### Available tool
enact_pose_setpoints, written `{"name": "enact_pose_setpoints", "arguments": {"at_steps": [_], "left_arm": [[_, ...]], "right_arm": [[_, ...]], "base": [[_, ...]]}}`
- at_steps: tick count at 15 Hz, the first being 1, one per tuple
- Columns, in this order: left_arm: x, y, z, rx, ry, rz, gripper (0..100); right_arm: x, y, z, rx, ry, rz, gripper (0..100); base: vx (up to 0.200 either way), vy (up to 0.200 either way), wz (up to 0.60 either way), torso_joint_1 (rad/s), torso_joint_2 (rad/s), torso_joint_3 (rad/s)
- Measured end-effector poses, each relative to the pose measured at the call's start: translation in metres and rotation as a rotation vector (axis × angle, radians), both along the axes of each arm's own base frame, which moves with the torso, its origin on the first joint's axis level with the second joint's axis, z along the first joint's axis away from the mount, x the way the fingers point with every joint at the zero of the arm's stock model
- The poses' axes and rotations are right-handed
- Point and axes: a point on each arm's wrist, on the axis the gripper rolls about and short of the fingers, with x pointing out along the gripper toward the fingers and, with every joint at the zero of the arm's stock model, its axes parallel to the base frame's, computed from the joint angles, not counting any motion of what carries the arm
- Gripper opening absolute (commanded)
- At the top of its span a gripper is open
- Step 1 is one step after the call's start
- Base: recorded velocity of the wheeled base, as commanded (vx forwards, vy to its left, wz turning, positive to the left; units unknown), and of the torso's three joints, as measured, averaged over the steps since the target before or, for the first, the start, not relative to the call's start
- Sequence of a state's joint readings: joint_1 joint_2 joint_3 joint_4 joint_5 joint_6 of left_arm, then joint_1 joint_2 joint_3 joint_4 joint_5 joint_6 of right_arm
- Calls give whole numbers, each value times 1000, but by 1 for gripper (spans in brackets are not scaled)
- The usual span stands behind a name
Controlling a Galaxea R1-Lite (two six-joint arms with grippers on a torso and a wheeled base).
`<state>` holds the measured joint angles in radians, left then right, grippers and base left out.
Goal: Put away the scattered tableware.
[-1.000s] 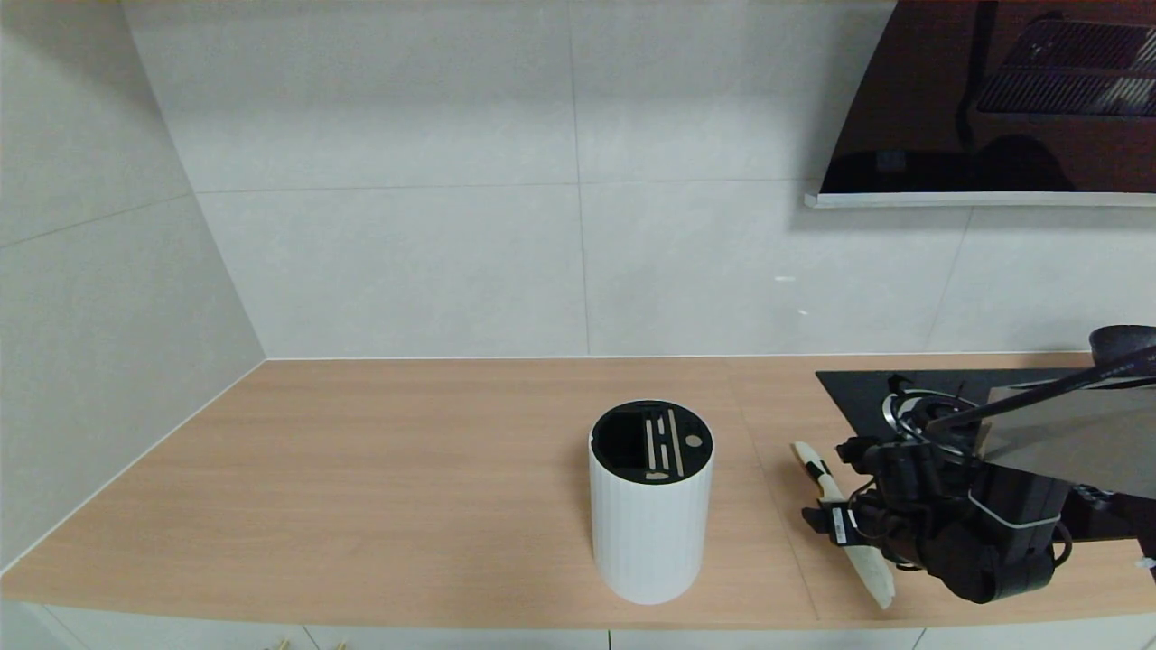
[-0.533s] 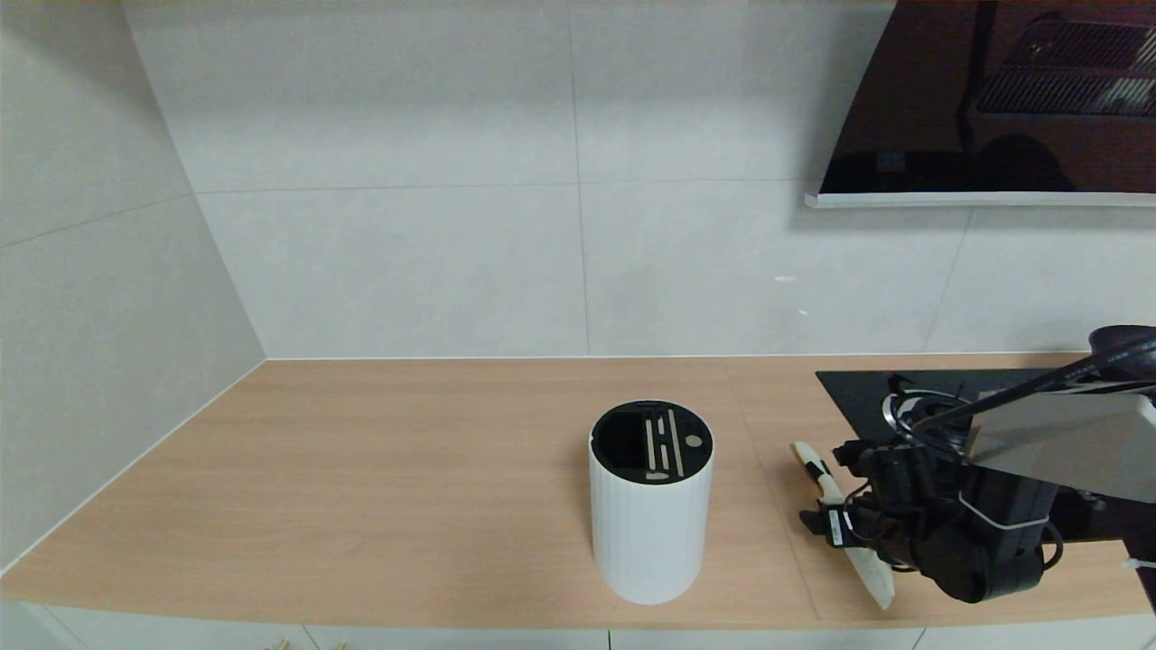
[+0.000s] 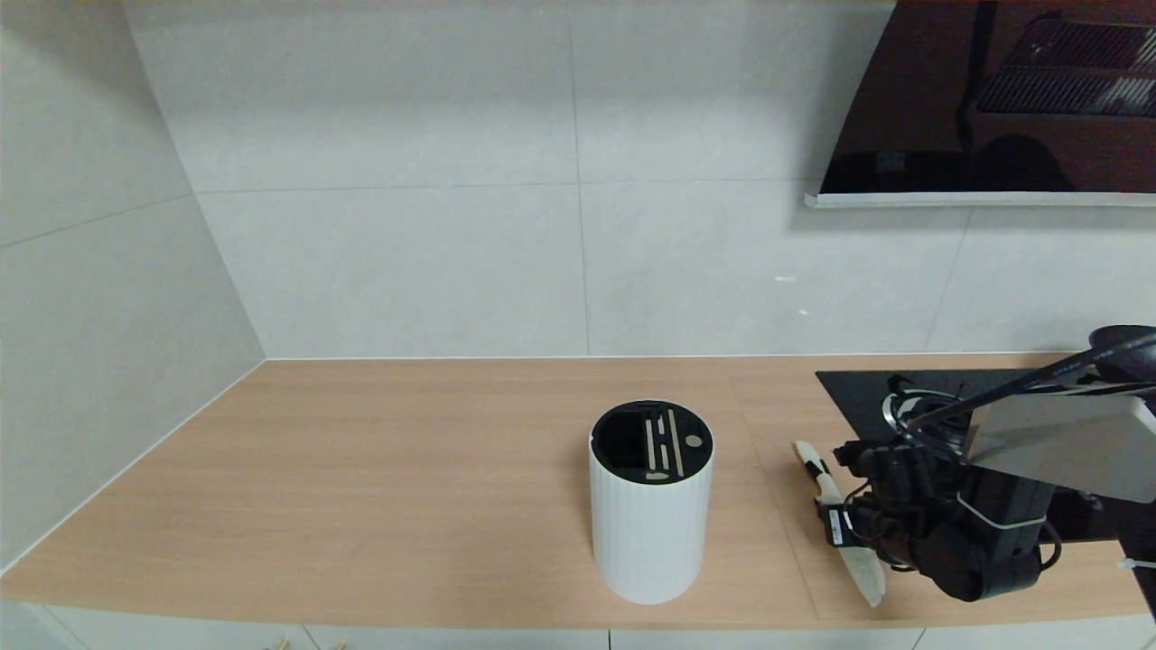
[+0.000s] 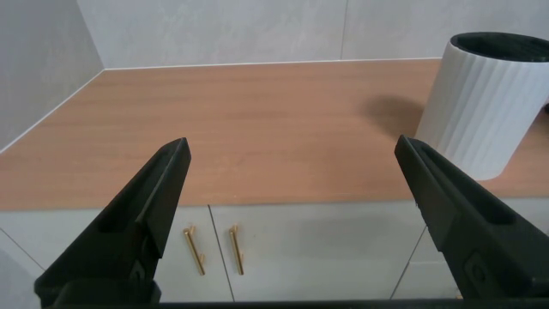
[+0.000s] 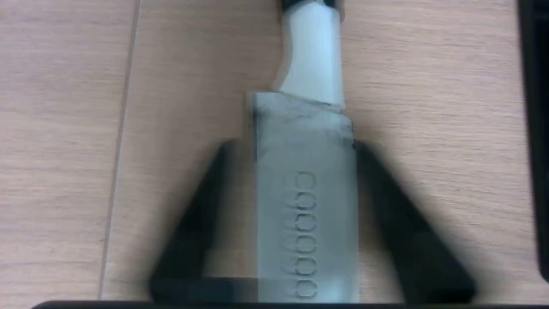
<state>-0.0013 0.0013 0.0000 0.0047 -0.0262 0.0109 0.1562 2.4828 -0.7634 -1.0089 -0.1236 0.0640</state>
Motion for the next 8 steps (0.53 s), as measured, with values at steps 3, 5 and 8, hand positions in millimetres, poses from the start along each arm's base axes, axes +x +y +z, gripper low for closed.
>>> {"name": "enact_pose_setpoints", "arguments": {"at_steps": [3, 5, 8], "left_arm": [[0, 0, 0, 0, 0, 0, 100], [0, 0, 0, 0, 0, 0, 100], [0, 0, 0, -1, 0, 0, 100]], "right_arm": [[2, 0, -2, -7, -2, -9, 0], [2, -1, -2, -10, -4, -14, 0], [1, -1, 5, 4, -18, -44, 0]], "base": [[0, 0, 0, 0, 0, 0], [0, 0, 0, 0, 0, 0], [0, 0, 0, 0, 0, 0]]}}
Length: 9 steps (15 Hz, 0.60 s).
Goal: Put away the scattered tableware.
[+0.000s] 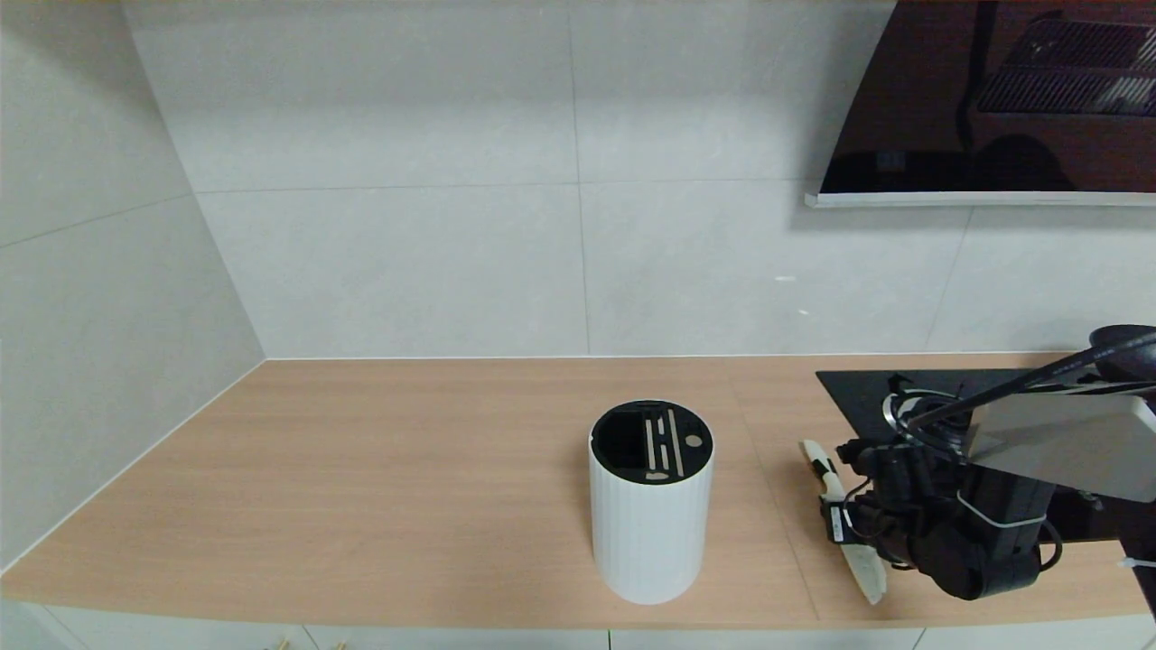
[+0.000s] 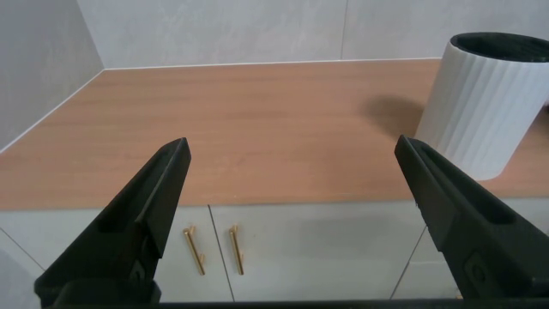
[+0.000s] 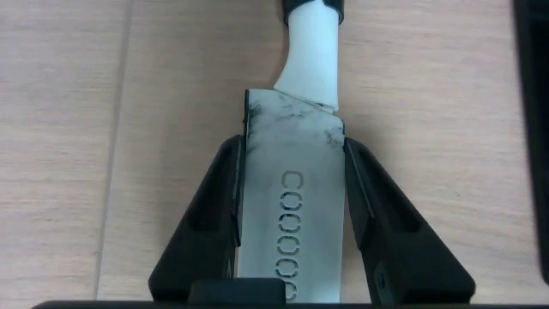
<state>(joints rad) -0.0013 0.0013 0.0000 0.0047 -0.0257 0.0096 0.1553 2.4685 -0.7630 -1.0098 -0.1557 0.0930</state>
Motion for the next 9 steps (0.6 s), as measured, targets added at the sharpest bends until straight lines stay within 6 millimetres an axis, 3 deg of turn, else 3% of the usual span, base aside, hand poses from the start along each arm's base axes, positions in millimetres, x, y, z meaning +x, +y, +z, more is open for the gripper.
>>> {"name": "enact_pose_setpoints", "arguments": {"at_steps": [9], "left_arm": [[-1, 0, 6, -20, -41, 6, 100]], "right_arm": [[-31, 11, 106, 72, -221, 31, 0]], "base": [[0, 0, 0, 0, 0, 0]]}}
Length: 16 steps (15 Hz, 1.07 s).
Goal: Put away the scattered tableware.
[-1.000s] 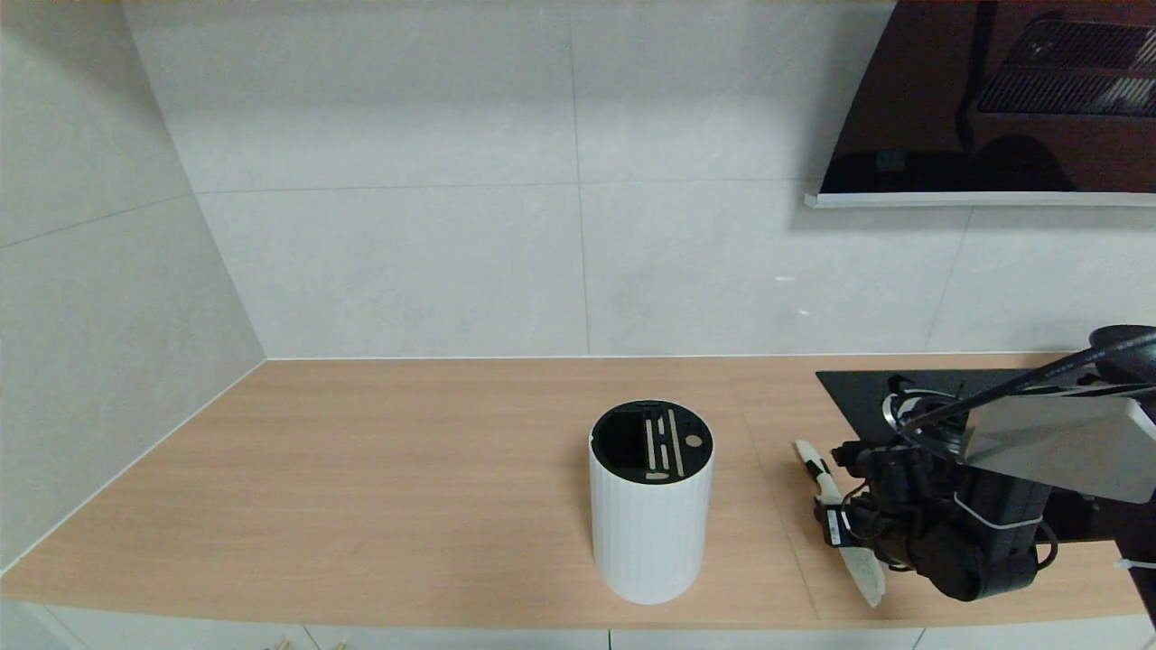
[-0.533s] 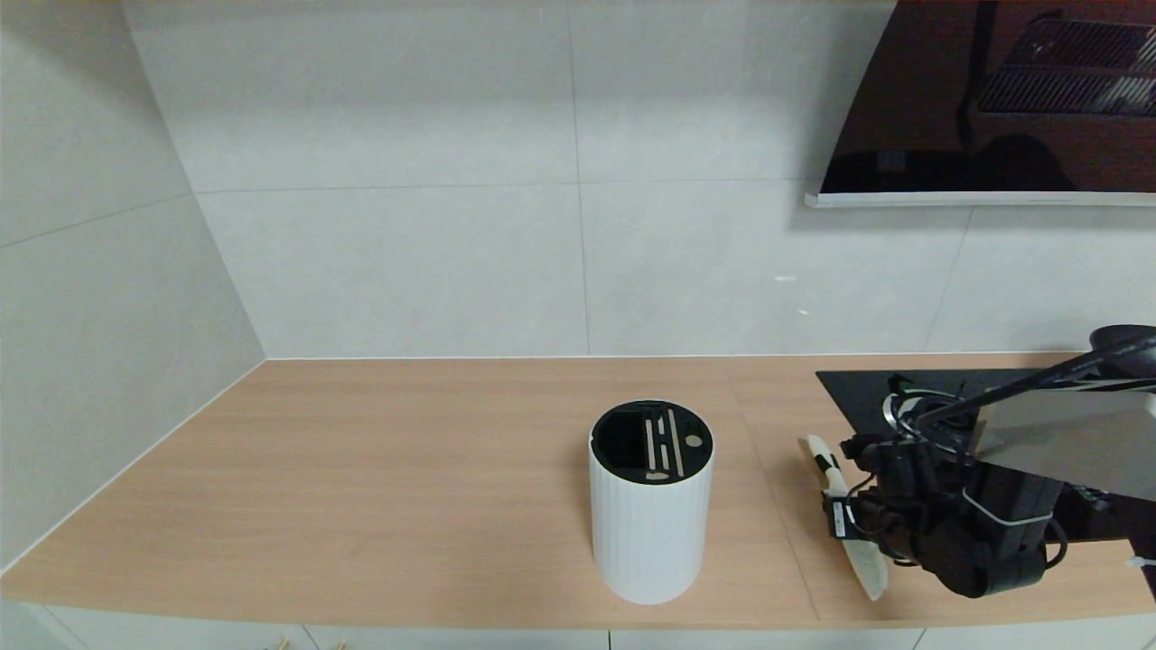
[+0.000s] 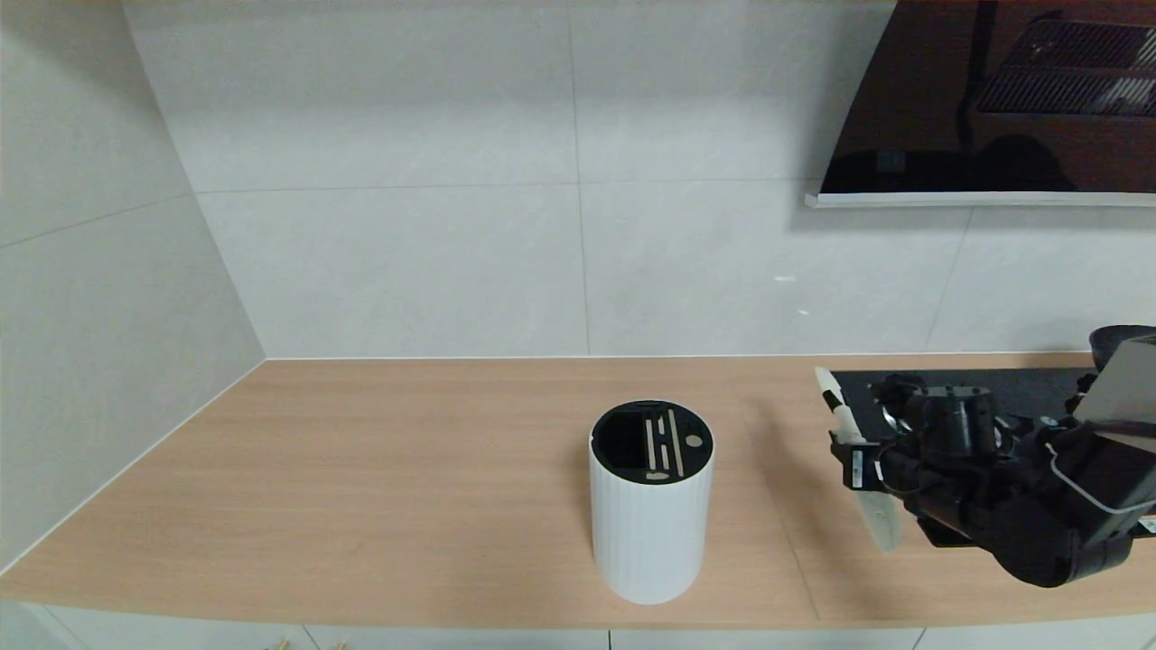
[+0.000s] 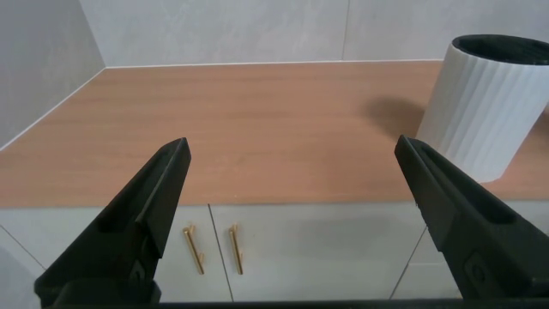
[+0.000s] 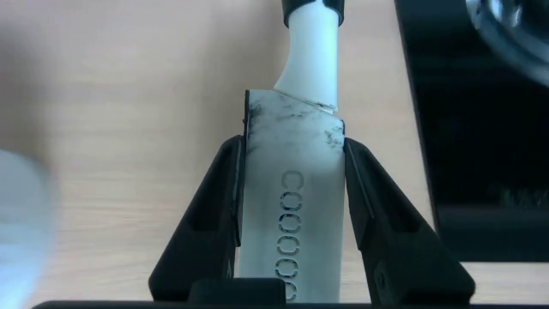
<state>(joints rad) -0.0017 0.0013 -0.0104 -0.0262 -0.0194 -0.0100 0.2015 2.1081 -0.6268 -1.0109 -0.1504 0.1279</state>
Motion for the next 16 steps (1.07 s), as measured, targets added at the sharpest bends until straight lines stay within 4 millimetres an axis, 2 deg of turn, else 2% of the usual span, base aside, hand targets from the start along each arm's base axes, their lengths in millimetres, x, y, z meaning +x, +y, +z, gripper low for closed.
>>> {"name": "enact_pose_setpoints", "arguments": {"at_steps": [3, 5, 7, 8, 9, 11, 12, 14, 16], "left_arm": [[-9, -1, 28, -79, -104, -72, 100], [-12, -3, 44, -83, -57, -208, 100], [-6, -5, 73, -94, 11, -335, 100], [4, -6, 94, -104, 54, -382, 100], [18, -7, 113, -113, 101, -415, 100], [62, -12, 150, -142, 206, -476, 100], [89, -17, 163, -172, 242, -503, 100], [150, -32, 181, -289, 276, -573, 100], [204, -56, 181, -425, 282, -655, 100]], "right_arm": [[-13, 7, 34, 18, -91, 30, 0], [-21, 13, 66, 32, -155, 56, 0], [-20, 24, 100, 41, -192, 88, 0], [-19, 32, 120, 49, -214, 111, 0], [-20, 43, 139, 62, -247, 142, 0], [-31, 74, 169, 94, -309, 236, 0], [-40, 89, 176, 106, -324, 280, 0], [-61, 113, 175, 111, -319, 351, 0], [-79, 133, 173, 122, -304, 433, 0]], "base": [[0, 0, 0, 0, 0, 0], [0, 0, 0, 0, 0, 0], [0, 0, 0, 0, 0, 0], [0, 0, 0, 0, 0, 0], [0, 0, 0, 0, 0, 0], [0, 0, 0, 0, 0, 0], [0, 0, 0, 0, 0, 0], [0, 0, 0, 0, 0, 0], [0, 0, 0, 0, 0, 0]]}}
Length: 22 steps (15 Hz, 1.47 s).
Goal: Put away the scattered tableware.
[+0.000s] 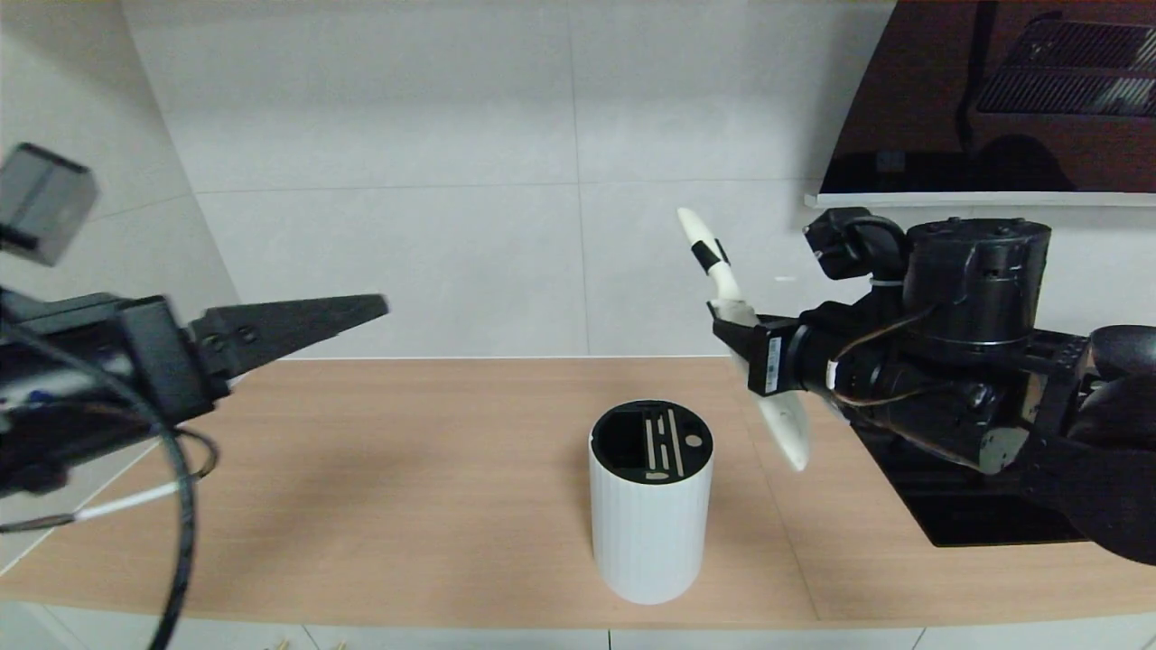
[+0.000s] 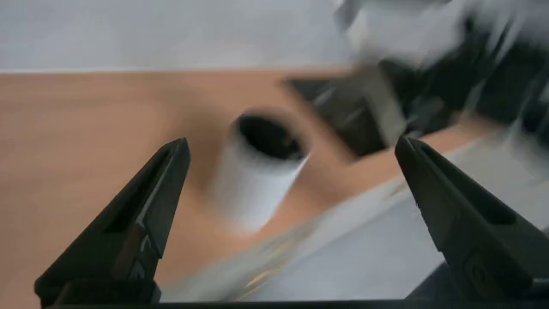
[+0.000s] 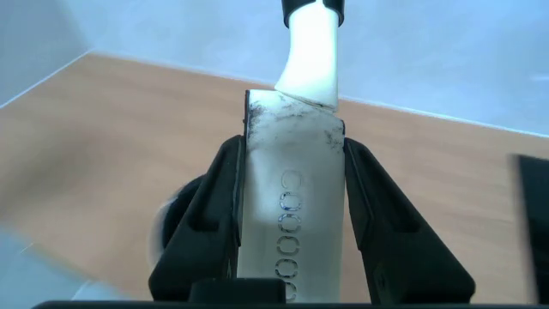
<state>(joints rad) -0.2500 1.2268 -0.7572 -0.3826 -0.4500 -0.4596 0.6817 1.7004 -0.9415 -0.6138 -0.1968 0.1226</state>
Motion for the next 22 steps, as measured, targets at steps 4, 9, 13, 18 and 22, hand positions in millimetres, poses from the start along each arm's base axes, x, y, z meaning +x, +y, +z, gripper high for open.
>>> {"name": "enact_pose_setpoints", "arguments": {"at_steps": [4, 9, 13, 18, 22], "left_arm": [[64, -44, -37, -171, 150, -91, 100], [85, -80, -70, -192, 161, -138, 100], [86, -96, -76, -190, 162, -126, 100], [89, -107, -80, -251, 144, -133, 100], [90, -115, -86, -254, 164, -140, 100]], "right_arm": [[-31, 33, -15, -32, 42, 137, 0], [-37, 46, -26, -3, 95, 168, 0], [-41, 50, -28, -5, 102, 180, 0], [-48, 57, -26, 32, 100, 209, 0], [-52, 62, -23, 59, 106, 225, 0]], "base": [[0, 0, 0, 0, 0, 0], [0, 0, 0, 0, 0, 0], [0, 0, 0, 0, 0, 0], [0, 0, 0, 0, 0, 0], [0, 0, 0, 0, 0, 0]]}}
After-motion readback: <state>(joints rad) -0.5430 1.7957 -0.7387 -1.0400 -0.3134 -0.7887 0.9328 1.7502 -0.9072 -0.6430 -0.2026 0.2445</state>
